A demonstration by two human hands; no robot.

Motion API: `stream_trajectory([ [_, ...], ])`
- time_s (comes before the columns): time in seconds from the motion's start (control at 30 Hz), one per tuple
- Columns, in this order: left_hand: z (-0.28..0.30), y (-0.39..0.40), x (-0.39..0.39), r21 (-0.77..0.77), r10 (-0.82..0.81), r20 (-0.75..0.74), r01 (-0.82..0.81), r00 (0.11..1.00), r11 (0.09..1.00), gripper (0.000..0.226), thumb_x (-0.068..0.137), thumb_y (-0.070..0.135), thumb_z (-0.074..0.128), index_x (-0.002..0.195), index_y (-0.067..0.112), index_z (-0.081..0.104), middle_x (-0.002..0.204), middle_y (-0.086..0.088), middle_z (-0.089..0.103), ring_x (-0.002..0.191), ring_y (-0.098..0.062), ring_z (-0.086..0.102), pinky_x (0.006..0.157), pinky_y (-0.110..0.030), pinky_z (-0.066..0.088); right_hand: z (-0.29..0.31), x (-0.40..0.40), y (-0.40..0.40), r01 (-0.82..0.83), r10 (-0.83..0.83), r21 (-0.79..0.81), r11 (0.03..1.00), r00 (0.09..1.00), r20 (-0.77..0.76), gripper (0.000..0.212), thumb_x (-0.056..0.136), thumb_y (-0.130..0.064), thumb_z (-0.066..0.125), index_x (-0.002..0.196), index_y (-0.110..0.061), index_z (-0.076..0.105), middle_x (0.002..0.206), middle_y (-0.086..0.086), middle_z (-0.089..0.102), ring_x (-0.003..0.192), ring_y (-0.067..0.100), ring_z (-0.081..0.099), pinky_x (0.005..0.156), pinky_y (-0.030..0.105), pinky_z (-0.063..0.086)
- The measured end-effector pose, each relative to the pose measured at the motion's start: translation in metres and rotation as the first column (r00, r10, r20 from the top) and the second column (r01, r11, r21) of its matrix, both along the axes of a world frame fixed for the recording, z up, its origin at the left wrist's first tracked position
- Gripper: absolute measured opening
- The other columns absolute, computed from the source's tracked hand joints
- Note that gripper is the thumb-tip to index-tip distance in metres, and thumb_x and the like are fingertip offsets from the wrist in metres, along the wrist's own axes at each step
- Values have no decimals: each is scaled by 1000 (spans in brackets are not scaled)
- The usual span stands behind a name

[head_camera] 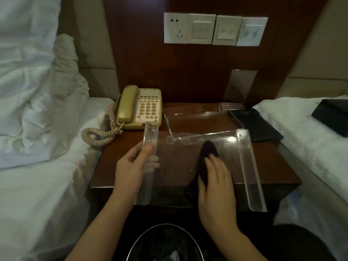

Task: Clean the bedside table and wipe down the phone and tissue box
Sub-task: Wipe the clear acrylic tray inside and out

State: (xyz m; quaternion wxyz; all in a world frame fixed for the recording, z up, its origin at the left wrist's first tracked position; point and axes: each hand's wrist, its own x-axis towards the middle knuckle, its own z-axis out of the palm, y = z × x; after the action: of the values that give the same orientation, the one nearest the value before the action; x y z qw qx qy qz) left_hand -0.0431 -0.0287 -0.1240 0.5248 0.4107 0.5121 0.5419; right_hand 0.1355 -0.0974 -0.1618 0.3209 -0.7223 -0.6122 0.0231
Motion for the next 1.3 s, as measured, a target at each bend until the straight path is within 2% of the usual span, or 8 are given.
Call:
stream_trajectory([
  [0.17,-4,2,0,39,2,-77,1,997,999,49,101,46,51,146,28,51,124,-3,72,108,-13,69,90,-26,54,35,-37,29,-303,336,160,940,728,-598,42,100,-22,55,137,-40,48,130,-31,51,124,-9,47,106,25,43],
  [0.3,3,-2,7,52,-46,-94,51,995,997,46,102,55,26,138,47,53,138,12,61,131,-7,54,109,-27,42,72,-63,63,-303,170,97,948,226,-959,34,104,-30,44,136,-39,50,130,-11,59,113,8,59,84,29,55],
  [0.4,4,-4,13,78,-125,-21,127,992,989,52,92,62,29,138,51,51,138,23,58,123,13,54,94,-7,45,83,-71,71,-350,96,63,935,79,-992,30,104,-36,42,127,-35,62,123,-3,67,111,16,63,84,35,53],
  [0.73,-4,6,14,176,30,106,-48,994,983,44,108,28,40,152,36,36,120,36,48,91,35,50,75,3,41,49,-81,36,-399,273,86,913,441,-855,22,96,-27,59,115,-38,60,105,-21,68,97,-12,62,77,8,49],
  [0.97,-2,8,13,133,-44,181,20,983,991,43,109,22,40,151,32,38,129,25,56,98,25,58,79,-3,48,69,-91,91,-264,217,98,959,469,-856,24,97,-31,60,120,-29,59,115,-10,65,109,6,61,95,32,52],
  [1.17,-6,5,14,189,-5,166,-27,986,982,37,108,23,41,142,39,42,123,33,55,106,25,55,83,-1,44,64,-96,68,-217,151,-11,976,715,-682,30,97,-52,48,113,-29,59,97,-11,67,91,4,64,79,28,54],
  [1.23,-6,5,13,207,-5,153,-27,988,978,39,108,23,41,145,34,43,126,30,55,109,22,56,84,-2,44,63,-92,54,-270,148,-66,961,700,-699,24,99,-47,46,112,-31,58,97,-10,66,90,5,65,74,25,52],
  [1.3,-6,8,12,204,-8,168,-26,986,979,39,108,23,42,145,34,43,126,29,55,107,22,57,83,-2,45,63,-84,41,-374,99,-97,923,472,-876,19,101,-28,48,119,-32,54,106,-5,64,97,13,64,71,26,50],
])
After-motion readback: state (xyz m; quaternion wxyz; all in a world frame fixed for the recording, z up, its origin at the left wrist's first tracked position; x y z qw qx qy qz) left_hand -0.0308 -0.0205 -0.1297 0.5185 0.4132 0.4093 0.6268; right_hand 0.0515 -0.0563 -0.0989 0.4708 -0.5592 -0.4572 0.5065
